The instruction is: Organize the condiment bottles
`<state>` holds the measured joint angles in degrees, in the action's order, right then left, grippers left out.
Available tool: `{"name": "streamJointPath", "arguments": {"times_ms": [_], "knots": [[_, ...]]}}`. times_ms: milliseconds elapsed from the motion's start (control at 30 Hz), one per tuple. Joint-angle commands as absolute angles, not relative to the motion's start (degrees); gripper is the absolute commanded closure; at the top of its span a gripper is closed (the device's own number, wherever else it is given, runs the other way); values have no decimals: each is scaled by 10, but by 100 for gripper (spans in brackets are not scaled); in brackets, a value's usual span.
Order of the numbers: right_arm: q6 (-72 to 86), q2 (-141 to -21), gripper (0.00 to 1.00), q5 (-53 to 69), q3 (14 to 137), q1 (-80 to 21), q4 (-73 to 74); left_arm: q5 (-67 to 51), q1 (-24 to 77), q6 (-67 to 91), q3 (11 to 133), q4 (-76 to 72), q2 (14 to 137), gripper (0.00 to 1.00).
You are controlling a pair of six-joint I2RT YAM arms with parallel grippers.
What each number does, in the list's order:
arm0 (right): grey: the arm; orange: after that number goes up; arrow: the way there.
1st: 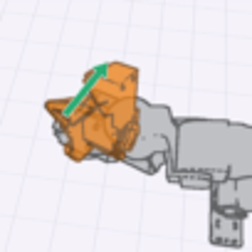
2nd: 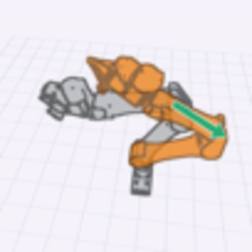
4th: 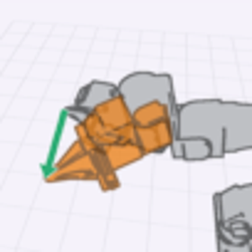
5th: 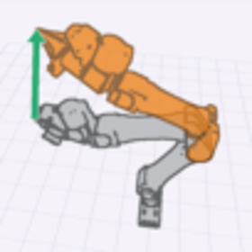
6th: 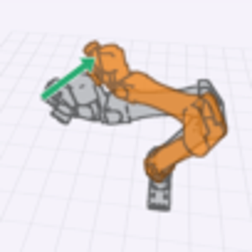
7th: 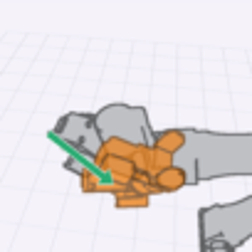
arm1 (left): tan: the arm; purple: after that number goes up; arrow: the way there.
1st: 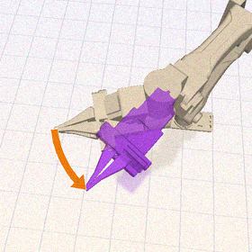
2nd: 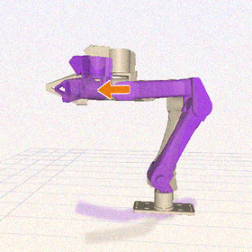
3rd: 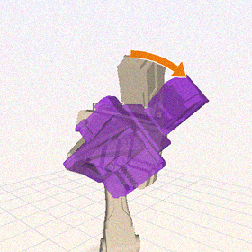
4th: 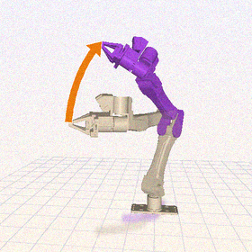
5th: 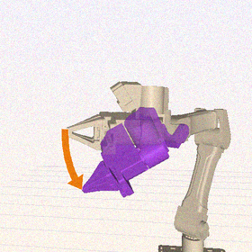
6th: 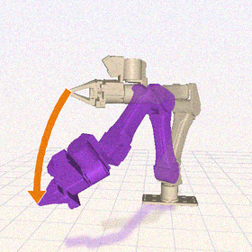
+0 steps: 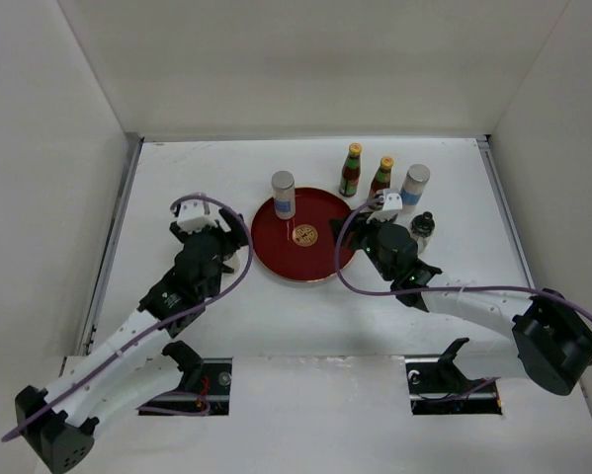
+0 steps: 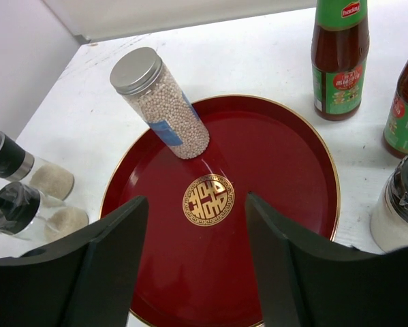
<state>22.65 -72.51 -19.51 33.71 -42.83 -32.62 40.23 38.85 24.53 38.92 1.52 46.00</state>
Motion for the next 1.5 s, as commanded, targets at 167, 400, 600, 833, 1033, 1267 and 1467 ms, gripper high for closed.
{"name": "streamJointPath", "arguments": {"times_ms": [167, 400, 600, 833, 1033, 1267, 1467], "knots": [[218, -728, 25, -187, 348, -432, -353, 430, 398, 312, 320, 152, 434, 20], [217, -723, 23, -186, 345, -434, -358, 443, 372, 301, 303, 68, 545, 19], [214, -730, 24, -185, 351, -435, -351, 463, 361, 299, 301, 33, 586, 19], [215, -729, 24, -181, 350, -435, -353, 446, 323, 288, 295, -12, 621, 22], [216, -729, 24, -177, 351, -435, -351, 410, 303, 295, 294, -33, 647, 35], [217, -737, 24, -178, 351, -435, -355, 416, 338, 283, 324, -23, 571, 59], [218, -739, 24, -178, 352, -435, -356, 418, 373, 264, 401, -29, 582, 59]]}}
